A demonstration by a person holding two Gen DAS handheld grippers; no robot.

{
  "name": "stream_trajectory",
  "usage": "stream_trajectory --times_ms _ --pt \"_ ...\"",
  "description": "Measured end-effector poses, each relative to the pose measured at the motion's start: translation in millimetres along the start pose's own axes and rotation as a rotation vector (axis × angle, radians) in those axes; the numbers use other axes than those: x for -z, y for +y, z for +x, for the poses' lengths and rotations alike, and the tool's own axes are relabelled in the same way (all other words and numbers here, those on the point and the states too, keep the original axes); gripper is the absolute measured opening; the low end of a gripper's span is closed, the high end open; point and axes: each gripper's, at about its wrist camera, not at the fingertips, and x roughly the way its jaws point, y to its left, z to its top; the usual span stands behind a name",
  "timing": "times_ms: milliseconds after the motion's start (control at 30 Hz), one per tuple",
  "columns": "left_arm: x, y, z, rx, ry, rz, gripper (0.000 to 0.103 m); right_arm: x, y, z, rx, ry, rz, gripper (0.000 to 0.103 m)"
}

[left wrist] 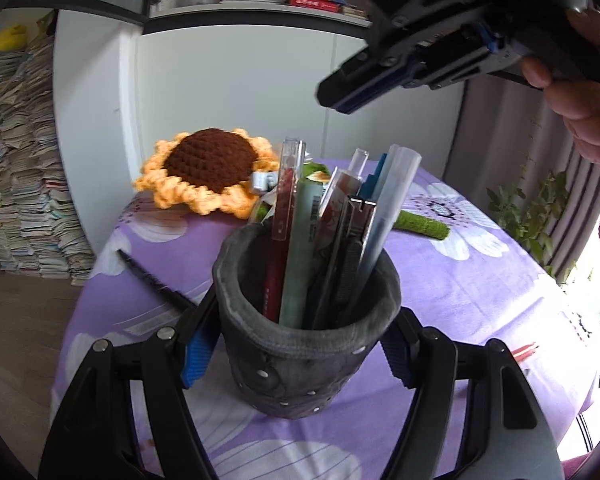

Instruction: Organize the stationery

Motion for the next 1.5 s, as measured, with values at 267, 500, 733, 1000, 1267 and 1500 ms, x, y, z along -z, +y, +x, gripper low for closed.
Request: stream_trajectory --times_ms 267,500,733,1000,1267,1500 --pt "11.6 50.8 -27.8 -0.168 -0.017 -0.069 0.069 26.5 10.3 30.2 -0.012 0.040 -0.062 0.008" --pt "15.9 74.3 -33.6 -0.312 -0.020 -0.117 0.069 28.0 27.2 74.4 -0.053 0.100 -0.077 0.008" --pt "18.3 82.2 -33.4 -0.319 -0.021 -0.148 0.069 36.1 58.7 117.5 0.000 0.138 -0.211 0.009" --pt "18.1 81.4 -34.2 -0.326 -0.020 -0.148 0.069 37.8 68.3 157.7 -0.022 0.181 -0.267 0.011" --pt "18.2 82.5 -34.3 -0.324 -0.020 -0.151 0.069 34.9 77.7 168.8 -0.029 0.173 -0.291 0.013" --pt "18.2 82.6 -34.2 -0.327 -0.021 -0.147 0.069 42.5 79.5 157.7 -0.026 0.154 -0.281 0.012"
